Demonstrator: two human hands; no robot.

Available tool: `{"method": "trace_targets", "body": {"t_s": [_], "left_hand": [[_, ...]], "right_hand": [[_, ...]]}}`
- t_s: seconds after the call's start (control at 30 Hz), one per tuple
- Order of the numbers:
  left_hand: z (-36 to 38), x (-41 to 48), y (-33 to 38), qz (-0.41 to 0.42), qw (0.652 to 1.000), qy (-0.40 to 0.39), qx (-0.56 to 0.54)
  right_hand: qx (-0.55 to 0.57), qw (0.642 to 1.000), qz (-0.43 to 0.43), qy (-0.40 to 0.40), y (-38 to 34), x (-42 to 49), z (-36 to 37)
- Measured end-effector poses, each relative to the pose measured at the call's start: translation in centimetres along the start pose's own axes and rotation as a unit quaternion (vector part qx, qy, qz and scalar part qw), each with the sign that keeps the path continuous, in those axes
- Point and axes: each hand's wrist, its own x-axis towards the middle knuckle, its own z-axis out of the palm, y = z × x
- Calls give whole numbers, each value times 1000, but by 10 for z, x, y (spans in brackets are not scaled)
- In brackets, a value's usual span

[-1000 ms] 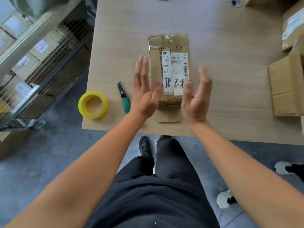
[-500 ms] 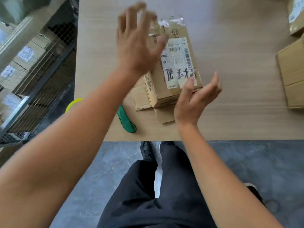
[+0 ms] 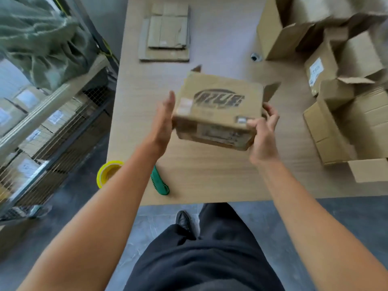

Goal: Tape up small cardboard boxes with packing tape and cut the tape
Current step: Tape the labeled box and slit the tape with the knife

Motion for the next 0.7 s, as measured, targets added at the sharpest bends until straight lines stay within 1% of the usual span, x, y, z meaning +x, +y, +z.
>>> {"method": "trace_targets", "body": {"t_s": [0.07, 0.1, 0.13, 0.17, 0.2, 0.27, 0.33, 0.37, 0.4, 0.43, 0.47, 0.5, 0.53, 0.57, 0.6, 0.7], "left_hand": [[4, -8, -15, -41, 999, -27, -15], [6, -10, -23, -58, 998, -22, -9], [7, -10, -34, -74, 997, -2, 1], [9, -10, -45, -86, 996, 25, 19], [9, -9, -54, -87, 994, 45, 43], [7, -8, -70, -59, 994, 47, 73], [2, -10, -82, -25, 995, 30, 90], [0, -11, -85, -15, 994, 21, 110], [-1, -12, -88, -11, 991, 22, 134], [1, -13, -88, -14, 988, 40, 152], [6, -15, -85, -26, 984, 81, 158], [13, -19, -80, -49, 981, 137, 130], [24, -23, -73, -74, 978, 178, 74], [36, -25, -67, -91, 977, 193, 22], [47, -25, -62, -100, 977, 189, -6], [73, -23, -49, -129, 976, 175, 3]], "right_hand": [[-112, 989, -58, -82, -2, -1, -11], [-149, 981, -58, -111, -2, -3, -15], [-156, 980, -34, -122, -1, -4, -19], [-135, 985, -4, -107, 1, -6, -24], [-108, 991, 20, -73, 4, -6, -27], [-83, 995, 61, -3, 8, -8, -32], [-129, 988, 72, 56, 8, -8, -36], [-173, 981, 60, 67, 8, -8, -39], [-224, 972, 41, 63, 9, -8, -41], [-269, 962, 16, 45, 12, -9, -44], [-309, 951, -15, 29, 14, -12, -44], [-340, 939, -45, 22, 18, -16, -43], [-356, 931, -71, 28, 22, -22, -40], [-366, 925, -92, 33, 29, -28, -38], [-375, 921, -101, 26, 36, -35, -36], [-371, 924, -90, -28, 44, -47, -35]]}}
